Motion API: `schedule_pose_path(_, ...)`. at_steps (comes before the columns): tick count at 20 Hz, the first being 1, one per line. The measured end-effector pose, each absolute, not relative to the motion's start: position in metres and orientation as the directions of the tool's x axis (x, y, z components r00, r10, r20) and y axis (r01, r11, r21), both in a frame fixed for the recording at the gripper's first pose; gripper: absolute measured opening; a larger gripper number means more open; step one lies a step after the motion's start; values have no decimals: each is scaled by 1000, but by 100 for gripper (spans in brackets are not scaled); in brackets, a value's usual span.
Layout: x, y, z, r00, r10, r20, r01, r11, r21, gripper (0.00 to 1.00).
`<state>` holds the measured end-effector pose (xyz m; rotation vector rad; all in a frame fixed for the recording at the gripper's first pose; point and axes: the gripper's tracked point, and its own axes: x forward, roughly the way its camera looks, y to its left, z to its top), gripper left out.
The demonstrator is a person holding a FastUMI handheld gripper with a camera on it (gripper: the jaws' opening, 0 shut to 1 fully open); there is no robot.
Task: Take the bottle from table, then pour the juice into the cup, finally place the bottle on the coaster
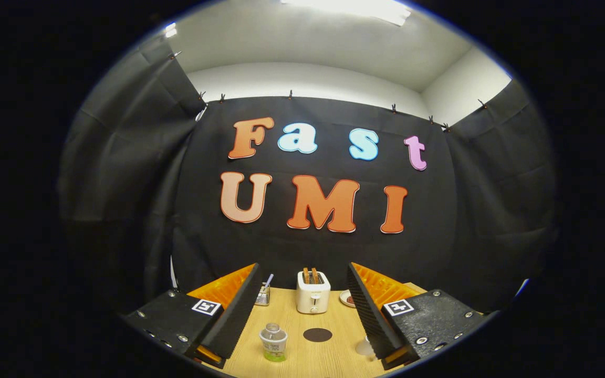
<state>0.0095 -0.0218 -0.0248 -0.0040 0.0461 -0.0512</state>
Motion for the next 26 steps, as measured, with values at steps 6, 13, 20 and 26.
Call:
schedule_pose_path(6, 10, -20, -21, 999, -33, -34, 34, 999, 19, 97)
schedule_pose_path(13, 9, -13, -24, 999, -14, -29, 15, 999, 32, 97)
schedule_pose_path(20, 11, -7, -47, 999, -35, -30, 36, 998, 43, 97)
schedule_pose_path(26, 12, 7, -96, 998, -2, -59, 6, 997, 72, 97)
